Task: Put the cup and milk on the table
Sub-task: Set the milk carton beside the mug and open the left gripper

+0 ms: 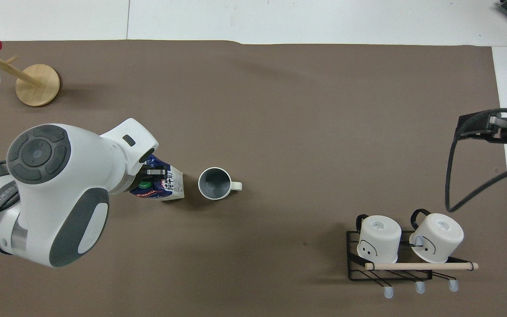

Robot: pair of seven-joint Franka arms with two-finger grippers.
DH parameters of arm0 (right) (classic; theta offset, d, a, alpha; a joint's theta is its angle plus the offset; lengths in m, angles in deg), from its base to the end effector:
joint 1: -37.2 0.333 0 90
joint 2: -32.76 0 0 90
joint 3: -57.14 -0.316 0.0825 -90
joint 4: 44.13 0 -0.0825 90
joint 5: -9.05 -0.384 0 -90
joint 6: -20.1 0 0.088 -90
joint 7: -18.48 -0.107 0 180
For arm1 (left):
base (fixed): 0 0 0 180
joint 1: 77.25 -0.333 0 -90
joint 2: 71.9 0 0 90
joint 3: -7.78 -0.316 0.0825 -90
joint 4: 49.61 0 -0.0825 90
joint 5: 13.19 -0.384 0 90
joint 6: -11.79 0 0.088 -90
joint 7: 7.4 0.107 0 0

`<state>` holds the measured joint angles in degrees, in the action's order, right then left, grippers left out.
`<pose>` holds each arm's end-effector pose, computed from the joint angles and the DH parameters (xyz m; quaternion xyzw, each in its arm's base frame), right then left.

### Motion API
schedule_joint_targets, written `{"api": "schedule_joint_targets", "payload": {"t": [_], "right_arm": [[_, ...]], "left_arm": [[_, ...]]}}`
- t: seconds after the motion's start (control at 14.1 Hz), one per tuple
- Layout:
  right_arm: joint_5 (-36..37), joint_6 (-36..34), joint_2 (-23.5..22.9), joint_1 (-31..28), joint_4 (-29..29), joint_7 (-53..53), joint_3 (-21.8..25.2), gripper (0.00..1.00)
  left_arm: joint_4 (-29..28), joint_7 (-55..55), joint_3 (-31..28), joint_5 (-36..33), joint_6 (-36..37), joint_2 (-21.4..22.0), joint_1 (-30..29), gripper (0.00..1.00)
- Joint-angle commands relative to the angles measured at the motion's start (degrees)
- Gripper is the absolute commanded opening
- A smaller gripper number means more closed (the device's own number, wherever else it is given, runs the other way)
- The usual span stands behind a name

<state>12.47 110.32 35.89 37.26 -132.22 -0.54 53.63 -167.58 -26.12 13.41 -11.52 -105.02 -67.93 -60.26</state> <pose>0.5371 0.0282 0.6706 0.9892 -0.1354 0.0511 0.0219 0.4957 -0.2092 0.4704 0.9993 -0.0277 0.0194 0.0177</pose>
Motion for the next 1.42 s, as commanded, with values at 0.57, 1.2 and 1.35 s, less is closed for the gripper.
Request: {"api": "schedule_joint_targets", "payload": {"t": [0.57, 1.2, 1.35], "right_arm": [[-1.4, -2.94, -3.39, -0.59, 5.12, 4.52, -0.7, 1.0], [-1.4, -3.21, -3.39, -0.76, 5.12, 4.26, -0.26, 1.0], [-1.4, -3.21, -3.39, -0.76, 5.12, 4.26, -0.26, 1.0]], "left_arm": [[-1.04, 0.08, -0.79, -0.88, -1.58, 0.86, 1.2, 1.0], [21.89, 11.03, -1.5, -0.88, 24.32, 2.18, -4.85, 1.0], [23.22, 16.5, -1.5, -0.88, 27.15, 2.36, -8.63, 1.0]]}}
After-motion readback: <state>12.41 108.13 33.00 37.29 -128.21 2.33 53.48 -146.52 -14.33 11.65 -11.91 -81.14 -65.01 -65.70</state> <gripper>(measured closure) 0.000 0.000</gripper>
